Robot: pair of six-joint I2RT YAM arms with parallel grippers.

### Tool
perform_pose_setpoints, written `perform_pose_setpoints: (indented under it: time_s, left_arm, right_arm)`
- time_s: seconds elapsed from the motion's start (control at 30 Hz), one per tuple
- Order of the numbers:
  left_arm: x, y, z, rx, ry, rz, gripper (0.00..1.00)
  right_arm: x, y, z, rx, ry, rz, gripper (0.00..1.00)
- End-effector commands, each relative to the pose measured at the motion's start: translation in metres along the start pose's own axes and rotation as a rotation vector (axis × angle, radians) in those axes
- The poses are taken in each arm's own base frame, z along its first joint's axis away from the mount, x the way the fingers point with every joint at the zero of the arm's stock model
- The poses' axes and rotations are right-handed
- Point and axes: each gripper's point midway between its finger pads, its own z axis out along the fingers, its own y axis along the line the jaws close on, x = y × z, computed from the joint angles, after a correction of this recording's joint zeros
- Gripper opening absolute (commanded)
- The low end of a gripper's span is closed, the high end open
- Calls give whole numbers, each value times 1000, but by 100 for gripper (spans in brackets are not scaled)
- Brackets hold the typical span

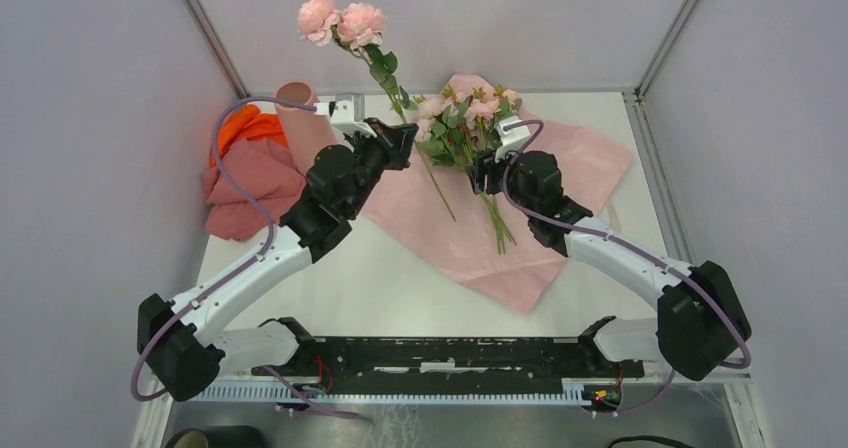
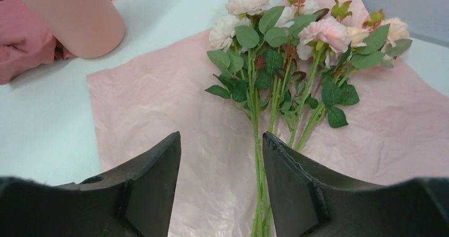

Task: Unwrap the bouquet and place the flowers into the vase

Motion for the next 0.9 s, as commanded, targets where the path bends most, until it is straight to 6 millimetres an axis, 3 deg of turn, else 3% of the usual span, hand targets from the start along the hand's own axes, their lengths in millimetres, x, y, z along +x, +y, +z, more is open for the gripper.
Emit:
perform_pose_setpoints:
  time_s: [0.0,0.17,0.47,0.7,0.87]
  left_arm:
    - [-50,8,-12,-78,-128,142,2]
    - [-79,25,-19,-185,-227,241,2]
    - [-116,59,-3,-422,-323,459,2]
    - [-188,56,10,-486,-422,540,2]
    - [-230,75,14,-579,-484,628,2]
  right_arm:
    - [-1,-5,0,15,-27,1,63]
    - [6,-14,-12,47,-14,-7,63]
    - [16,-26,-29,94,0,-18,63]
    - [32,-33,-37,110,28,-19,63]
    - [46,-33,-40,107,54,-19,63]
